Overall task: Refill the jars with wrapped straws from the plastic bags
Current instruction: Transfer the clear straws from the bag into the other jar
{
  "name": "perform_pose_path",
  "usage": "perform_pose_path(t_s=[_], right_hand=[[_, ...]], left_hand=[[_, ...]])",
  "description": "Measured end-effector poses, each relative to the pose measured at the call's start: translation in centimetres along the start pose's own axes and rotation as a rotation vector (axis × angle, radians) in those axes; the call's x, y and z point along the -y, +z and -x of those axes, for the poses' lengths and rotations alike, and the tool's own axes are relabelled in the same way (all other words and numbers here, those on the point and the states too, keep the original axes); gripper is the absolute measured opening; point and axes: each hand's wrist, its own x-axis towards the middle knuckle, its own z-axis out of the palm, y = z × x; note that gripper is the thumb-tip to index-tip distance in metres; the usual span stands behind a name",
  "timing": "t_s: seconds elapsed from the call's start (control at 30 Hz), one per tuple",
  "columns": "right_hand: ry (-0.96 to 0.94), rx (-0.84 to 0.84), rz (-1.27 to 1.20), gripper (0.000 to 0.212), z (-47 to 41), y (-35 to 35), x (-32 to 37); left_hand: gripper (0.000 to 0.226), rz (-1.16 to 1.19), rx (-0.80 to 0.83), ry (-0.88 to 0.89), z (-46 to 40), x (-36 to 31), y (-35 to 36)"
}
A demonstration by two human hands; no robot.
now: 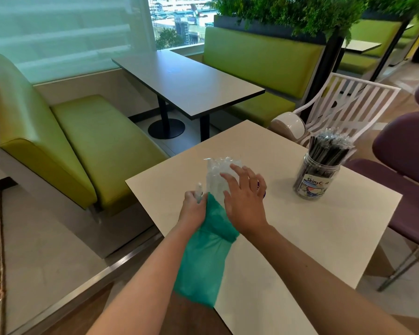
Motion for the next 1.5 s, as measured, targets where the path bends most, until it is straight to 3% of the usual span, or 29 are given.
perform_pose_path(t_s=[0.1,0.17,0.27,0.47,0.6,0.77,1.0,1.13,1.27,1.37,1.5], right_hand=[[0.072,-0.055,-0.127,0.023,1.6,-0.5,1.5],[0.125,0.070,-0.349,0.013,2.3,-0.6,2.1],[0.252,0.303,-0.626,0.015,2.7,-0.8,2.6],[0.328,0.460,-0.860,0.019,3.1,-1.2,3.2],[0.413,0.497,-0.863,0.030,3.0,-0.8,3.0],[0.429,0.581,-0.864,0.033,2.6,-1.0,2.9],[0.366,0.615,-0.775,0.020,1.9,-0.9,3.0],[0.377,0.641,-0.752,0.025,1.2,-1.1,2.3],[0.442,0.651,-0.833,0.025,0.6,-0.9,1.8],[0.502,0.570,-0.906,0.019,0.1,-1.0,1.4],[0.486,0.493,-0.983,0.006,-0.7,-1.6,0.9]], left_hand=[[0.033,0.094,-0.019,-0.013,0.5,-0.5,-0.5],[0.036,0.122,0.006,-0.009,0.8,-0.6,-0.8],[0.033,0.263,0.071,-0.043,1.5,-0.9,-1.2],[0.040,0.308,0.157,-0.041,2.1,-0.1,-1.2],[0.051,0.356,0.192,-0.091,2.3,-0.1,-1.2],[0.031,0.541,0.281,-0.168,3.4,-1.1,-1.8],[0.051,0.680,0.372,-0.199,3.5,-1.2,-1.9],[0.039,0.793,0.449,-0.164,3.9,-1.1,-2.1],[0.030,0.867,0.396,-0.101,3.9,-0.9,-1.7],[0.030,0.774,0.277,-0.003,3.4,-0.3,-1.3],[0.029,0.361,0.082,0.190,2.3,0.0,-1.0]])
